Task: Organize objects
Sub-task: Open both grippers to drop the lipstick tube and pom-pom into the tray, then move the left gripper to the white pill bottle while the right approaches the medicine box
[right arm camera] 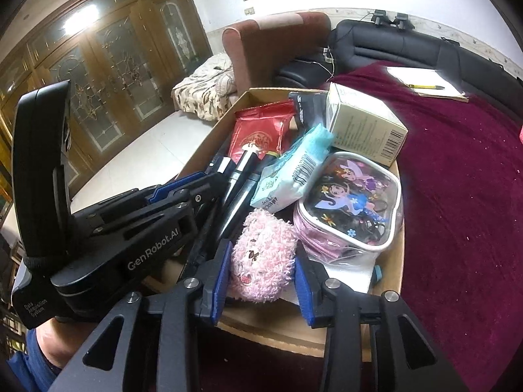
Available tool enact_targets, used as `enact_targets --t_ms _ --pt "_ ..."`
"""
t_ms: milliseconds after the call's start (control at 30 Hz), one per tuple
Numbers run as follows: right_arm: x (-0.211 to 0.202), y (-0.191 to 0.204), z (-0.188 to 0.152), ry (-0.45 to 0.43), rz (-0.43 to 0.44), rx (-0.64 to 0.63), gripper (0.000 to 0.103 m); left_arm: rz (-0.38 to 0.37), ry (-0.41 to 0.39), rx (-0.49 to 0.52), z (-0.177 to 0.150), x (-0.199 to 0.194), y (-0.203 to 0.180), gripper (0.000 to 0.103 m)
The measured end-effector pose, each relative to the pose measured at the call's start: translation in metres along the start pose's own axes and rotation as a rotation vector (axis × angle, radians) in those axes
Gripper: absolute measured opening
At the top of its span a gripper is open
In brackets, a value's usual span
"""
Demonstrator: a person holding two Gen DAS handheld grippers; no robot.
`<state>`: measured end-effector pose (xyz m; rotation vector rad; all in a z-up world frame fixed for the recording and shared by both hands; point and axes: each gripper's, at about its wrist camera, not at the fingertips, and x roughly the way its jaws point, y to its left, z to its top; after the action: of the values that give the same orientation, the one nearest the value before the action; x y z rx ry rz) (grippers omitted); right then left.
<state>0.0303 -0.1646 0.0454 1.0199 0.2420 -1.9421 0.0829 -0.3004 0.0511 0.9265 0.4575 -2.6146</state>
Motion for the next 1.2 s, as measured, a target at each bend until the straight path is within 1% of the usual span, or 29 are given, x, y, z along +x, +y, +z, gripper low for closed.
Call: enact_targets --t_ms 67,167,267,300,367,467,533,667,700,800,900,1033,1100,1167,1200 --pt "-0.001 -0.001 -0.001 0.003 -0.001 0.006 0.047 -0.002 0.002 -0.005 0.0 -0.001 0.0 0.021" --pt "-0.004 0.0 -0.002 0.004 -0.001 0.0 0.05 0.0 -0.003 -0.006 0.001 -0.002 -0.001 0.024" --pt "-0.01 0.001 -0.003 -0.01 -0.007 -0.004 0.056 0.002 -0.007 -0.006 0.002 -0.005 -0.002 0.028" --pt "-0.013 0.001 -0.003 -0.016 -0.005 -0.003 0.056 0.003 -0.009 -0.009 0.002 -0.006 -0.002 0.031" --pt "-0.017 0.0 -0.004 -0.022 -0.004 0.002 0.058 0.004 -0.014 -0.012 0.003 -0.007 -0.002 0.033" --pt "-0.026 -0.003 -0.007 -0.037 0.002 0.016 0.059 0.008 -0.021 -0.015 0.004 -0.01 -0.002 0.035" --pt "-0.032 -0.008 -0.009 -0.048 0.006 0.034 0.059 0.005 -0.023 -0.016 0.005 -0.012 -0.003 0.039" --pt "-0.054 -0.028 -0.016 -0.089 -0.003 0.09 0.059 -0.004 -0.029 -0.005 0.005 -0.018 -0.011 0.042" --pt "-0.06 -0.038 -0.018 -0.101 -0.013 0.11 0.059 -0.01 -0.033 -0.001 0.005 -0.02 -0.014 0.043" --pt "-0.08 -0.068 -0.024 -0.132 -0.05 0.181 0.059 -0.029 -0.048 0.03 0.005 -0.027 -0.029 0.05" --pt "-0.101 -0.107 -0.031 -0.156 -0.093 0.277 0.059 -0.042 -0.059 0.067 0.004 -0.03 -0.047 0.056" --pt "-0.129 -0.163 -0.045 -0.181 -0.17 0.417 0.059 -0.057 -0.054 0.109 0.003 -0.03 -0.068 0.056" --pt "-0.144 -0.196 -0.053 -0.19 -0.213 0.512 0.059 -0.068 -0.051 0.126 0.001 -0.031 -0.079 0.057" --pt "-0.161 -0.228 -0.063 -0.206 -0.28 0.603 0.067 -0.087 -0.051 0.146 -0.002 -0.033 -0.092 0.057" --pt "-0.168 -0.241 -0.066 -0.213 -0.304 0.636 0.067 -0.099 -0.051 0.16 -0.003 -0.034 -0.099 0.057"
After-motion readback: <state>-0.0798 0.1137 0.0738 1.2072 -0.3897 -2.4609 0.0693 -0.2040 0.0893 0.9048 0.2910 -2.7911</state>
